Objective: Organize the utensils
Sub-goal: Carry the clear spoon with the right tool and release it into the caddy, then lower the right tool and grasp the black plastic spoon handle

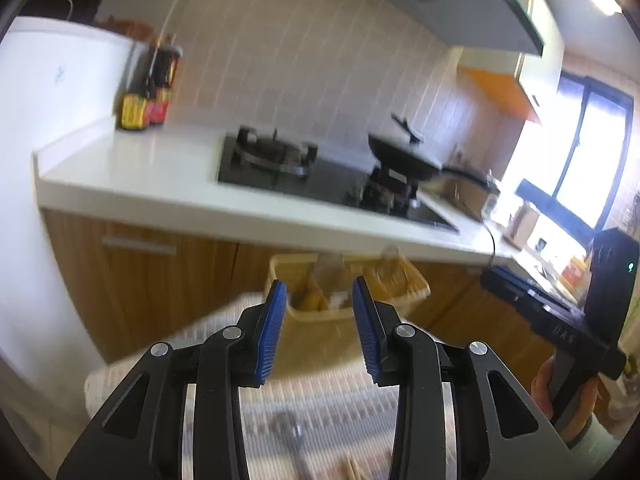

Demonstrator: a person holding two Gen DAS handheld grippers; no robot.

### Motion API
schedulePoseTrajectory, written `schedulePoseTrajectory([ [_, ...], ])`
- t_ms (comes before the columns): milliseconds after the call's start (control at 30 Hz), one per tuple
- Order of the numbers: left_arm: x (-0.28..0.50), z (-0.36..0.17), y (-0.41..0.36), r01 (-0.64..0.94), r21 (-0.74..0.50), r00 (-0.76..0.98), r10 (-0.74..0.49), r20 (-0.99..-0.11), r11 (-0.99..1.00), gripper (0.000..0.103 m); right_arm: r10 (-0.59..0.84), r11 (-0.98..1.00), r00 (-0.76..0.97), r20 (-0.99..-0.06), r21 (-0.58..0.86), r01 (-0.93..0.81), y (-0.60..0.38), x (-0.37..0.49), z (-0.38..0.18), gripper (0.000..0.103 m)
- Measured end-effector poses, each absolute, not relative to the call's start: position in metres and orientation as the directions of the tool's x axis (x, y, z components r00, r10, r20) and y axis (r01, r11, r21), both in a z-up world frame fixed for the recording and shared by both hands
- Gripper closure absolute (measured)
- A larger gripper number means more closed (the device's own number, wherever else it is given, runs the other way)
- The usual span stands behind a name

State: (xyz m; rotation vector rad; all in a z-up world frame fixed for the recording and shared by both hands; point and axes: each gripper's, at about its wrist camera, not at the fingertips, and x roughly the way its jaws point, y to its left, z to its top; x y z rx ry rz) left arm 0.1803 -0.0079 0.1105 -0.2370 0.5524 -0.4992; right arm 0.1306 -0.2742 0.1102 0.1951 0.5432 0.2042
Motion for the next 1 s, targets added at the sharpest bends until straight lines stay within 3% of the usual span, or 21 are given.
schedulePoseTrajectory([
  [300,0.148,0.094,-0.011,0.402,-0.349,0.618,-0.532,-0.579,0.846,0.07,0.307,0.943,0.688,-0.658,0.311,-0.123,-0.271,0.092,0.103,0.055],
  [567,0.146,0.054,-0.02,0.395,-0.338,0.489,-0.508,-0.709,0.854,0.07,0.346,0.93,0.369,-0.862,0.369,-0.01,-0.269,0.047,0.039,0.055],
  [700,0.154,0.029,-0.025,0.398,-0.356,0.416,-0.512,-0.752,0.846,0.069,0.41,0.89,0.202,-0.889,0.438,0.124,-0.275,0.015,-0.006,0.055],
  [867,0.165,-0.002,-0.035,0.406,-0.371,0.323,-0.51,-0.797,0.835,0.069,0.429,0.854,0.113,-0.896,0.443,0.272,-0.283,-0.016,-0.041,0.056],
  [933,0.169,-0.011,-0.037,0.41,-0.366,0.304,-0.504,-0.809,0.835,0.07,0.412,0.855,0.105,-0.905,0.424,0.299,-0.282,-0.025,-0.047,0.066],
  [1000,0.175,-0.02,-0.038,0.4,-0.366,0.287,-0.495,-0.82,0.84,0.071,0.4,0.854,0.097,-0.912,0.408,0.323,-0.281,-0.028,-0.052,0.067],
])
